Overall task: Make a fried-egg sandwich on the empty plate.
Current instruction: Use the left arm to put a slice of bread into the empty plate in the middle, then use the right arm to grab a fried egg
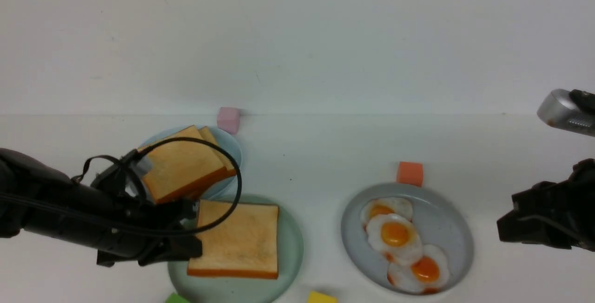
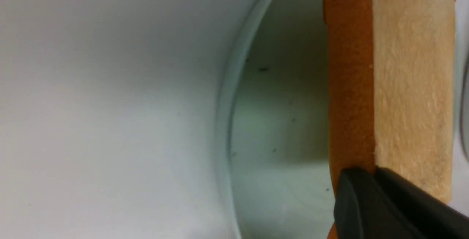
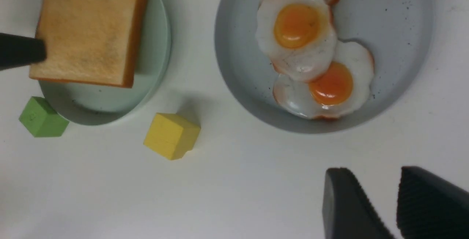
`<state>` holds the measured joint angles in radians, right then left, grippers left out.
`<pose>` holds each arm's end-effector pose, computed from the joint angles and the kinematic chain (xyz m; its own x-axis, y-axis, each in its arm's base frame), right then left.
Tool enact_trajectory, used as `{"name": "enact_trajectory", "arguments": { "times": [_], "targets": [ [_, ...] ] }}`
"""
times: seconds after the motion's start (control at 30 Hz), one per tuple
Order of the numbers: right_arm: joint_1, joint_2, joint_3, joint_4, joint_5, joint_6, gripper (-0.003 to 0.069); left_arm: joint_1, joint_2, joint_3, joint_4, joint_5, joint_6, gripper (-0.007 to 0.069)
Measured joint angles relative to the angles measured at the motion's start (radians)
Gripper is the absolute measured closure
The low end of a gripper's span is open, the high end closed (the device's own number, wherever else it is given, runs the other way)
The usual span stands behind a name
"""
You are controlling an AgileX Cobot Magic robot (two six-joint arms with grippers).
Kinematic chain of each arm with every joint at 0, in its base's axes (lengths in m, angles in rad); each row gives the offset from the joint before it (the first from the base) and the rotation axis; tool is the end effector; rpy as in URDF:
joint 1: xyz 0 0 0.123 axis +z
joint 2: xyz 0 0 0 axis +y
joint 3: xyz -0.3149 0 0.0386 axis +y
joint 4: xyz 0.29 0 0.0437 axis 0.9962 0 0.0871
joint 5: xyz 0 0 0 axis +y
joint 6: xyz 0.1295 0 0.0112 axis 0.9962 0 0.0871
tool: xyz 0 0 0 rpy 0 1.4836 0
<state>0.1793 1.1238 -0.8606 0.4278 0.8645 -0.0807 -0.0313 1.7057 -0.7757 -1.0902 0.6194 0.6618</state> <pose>0.2458 0.0863 0.2870 -0.8766 0.0393 -0.4797 -0.1620 0.9144 0.3710 0.3310 -0.0774 0.1213 -0.9417 -0.2561 -0.2183 -0.0868 0.8115 -0.5779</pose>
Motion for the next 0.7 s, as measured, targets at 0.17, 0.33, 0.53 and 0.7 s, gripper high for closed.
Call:
{"name": "enact_trajectory", "arguments": {
  "times": [0.17,0.33,0.53,0.7],
  "targets": [
    [0.000,0.000,0.000,0.000,0.000,0.000,0.0417,0.000,0.010,0.000,0.000,-0.002,-0.009,0.0566],
    [0.000,0.001,-0.004,0.000,0.000,0.000,0.0391,0.000,-0.010,0.000,0.055,-0.002,-0.058,0.0416],
    [0.000,0.038,-0.062,0.000,0.020,0.000,0.0321,0.000,-0.075,-0.032,0.218,0.026,-0.187,0.0244],
    [0.000,0.138,-0.072,0.014,-0.029,-0.002,0.0281,-0.015,-0.188,-0.137,0.397,0.148,-0.309,0.0193]
  ]
}}
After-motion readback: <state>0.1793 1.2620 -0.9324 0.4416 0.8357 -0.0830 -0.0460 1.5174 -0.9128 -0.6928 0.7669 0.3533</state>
